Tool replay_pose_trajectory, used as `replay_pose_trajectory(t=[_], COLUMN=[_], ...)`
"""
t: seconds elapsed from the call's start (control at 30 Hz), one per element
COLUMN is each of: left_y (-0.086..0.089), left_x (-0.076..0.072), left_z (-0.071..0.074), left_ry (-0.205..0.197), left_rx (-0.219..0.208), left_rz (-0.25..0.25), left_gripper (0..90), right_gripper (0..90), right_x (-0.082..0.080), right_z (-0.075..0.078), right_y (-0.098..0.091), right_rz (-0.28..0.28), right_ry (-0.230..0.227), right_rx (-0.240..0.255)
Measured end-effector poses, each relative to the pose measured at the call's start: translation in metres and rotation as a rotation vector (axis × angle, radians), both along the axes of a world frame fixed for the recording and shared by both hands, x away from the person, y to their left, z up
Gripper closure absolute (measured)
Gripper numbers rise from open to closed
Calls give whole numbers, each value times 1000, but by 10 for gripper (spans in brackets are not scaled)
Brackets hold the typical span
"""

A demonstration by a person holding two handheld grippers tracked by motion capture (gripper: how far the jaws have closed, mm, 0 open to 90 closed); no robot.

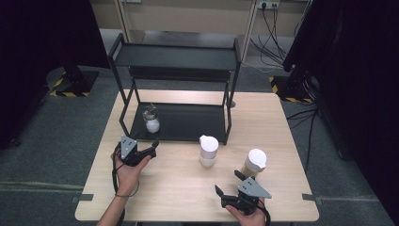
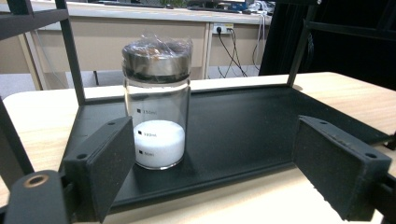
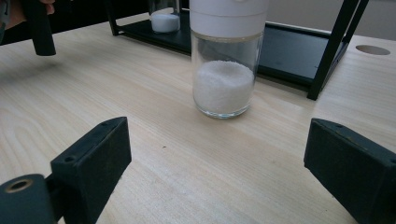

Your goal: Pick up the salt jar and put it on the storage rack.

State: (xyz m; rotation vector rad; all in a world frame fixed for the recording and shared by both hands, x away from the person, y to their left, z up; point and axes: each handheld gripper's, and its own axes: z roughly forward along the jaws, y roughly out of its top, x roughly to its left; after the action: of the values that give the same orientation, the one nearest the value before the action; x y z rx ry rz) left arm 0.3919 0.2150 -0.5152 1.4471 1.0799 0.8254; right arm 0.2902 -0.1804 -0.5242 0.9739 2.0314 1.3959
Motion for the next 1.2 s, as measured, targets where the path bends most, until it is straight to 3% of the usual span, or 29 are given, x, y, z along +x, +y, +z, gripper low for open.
replay_pose_trajectory(t=[0.43, 0.67, 1.2], left_y=[-5, -6, -10], left_x=[-15, -23, -41], left_z=[-7, -6, -4], left_ry=[1, 10, 2], left_rx=[-3, -28, -18], left_rz=[-27, -35, -64], left_gripper=[129, 125, 124], right_gripper=[78, 77, 78], right_x=[0, 0, 0], right_z=[0, 0, 0], right_y=[0, 0, 0], right_rz=[0, -1, -1], right_ry=[-2, -1, -1], right_rx=[-2, -3, -3])
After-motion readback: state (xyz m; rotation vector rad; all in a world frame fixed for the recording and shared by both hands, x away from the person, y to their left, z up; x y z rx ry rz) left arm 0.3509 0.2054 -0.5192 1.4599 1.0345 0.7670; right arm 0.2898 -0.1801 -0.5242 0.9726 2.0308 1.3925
